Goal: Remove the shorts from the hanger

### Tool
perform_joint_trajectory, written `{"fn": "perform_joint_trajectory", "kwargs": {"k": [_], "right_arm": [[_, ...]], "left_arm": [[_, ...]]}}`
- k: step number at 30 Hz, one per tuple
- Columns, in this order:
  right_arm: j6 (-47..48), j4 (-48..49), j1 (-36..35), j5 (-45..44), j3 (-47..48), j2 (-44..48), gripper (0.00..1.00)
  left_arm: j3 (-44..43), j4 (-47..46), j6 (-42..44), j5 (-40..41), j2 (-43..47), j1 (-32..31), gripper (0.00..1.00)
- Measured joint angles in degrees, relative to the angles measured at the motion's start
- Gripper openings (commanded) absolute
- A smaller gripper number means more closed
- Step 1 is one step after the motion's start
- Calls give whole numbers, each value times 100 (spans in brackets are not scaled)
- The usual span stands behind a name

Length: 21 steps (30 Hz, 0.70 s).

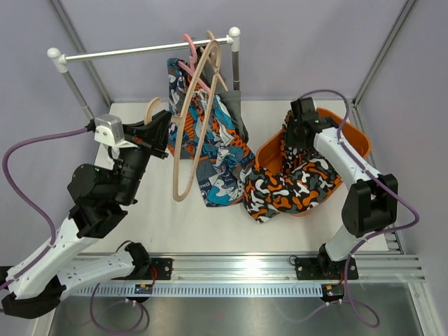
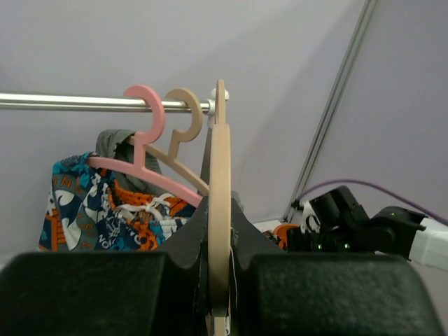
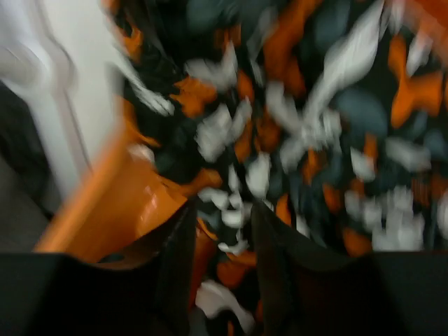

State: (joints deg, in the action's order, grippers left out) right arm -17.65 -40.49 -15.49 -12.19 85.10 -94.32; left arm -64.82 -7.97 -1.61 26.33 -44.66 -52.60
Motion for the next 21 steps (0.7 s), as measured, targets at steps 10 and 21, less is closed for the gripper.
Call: {"fn": "perform_joint_trajectory", "kwargs": {"k": [10,21], "right_arm": [[-319,-140,0,-59,-208,2201,72],[-260,-98,7,483,323,3670,72]], "left_arm": [[-31,922,-323,1574,479,0,0],[-999,2559,-710,2284,76,0,0]]}}
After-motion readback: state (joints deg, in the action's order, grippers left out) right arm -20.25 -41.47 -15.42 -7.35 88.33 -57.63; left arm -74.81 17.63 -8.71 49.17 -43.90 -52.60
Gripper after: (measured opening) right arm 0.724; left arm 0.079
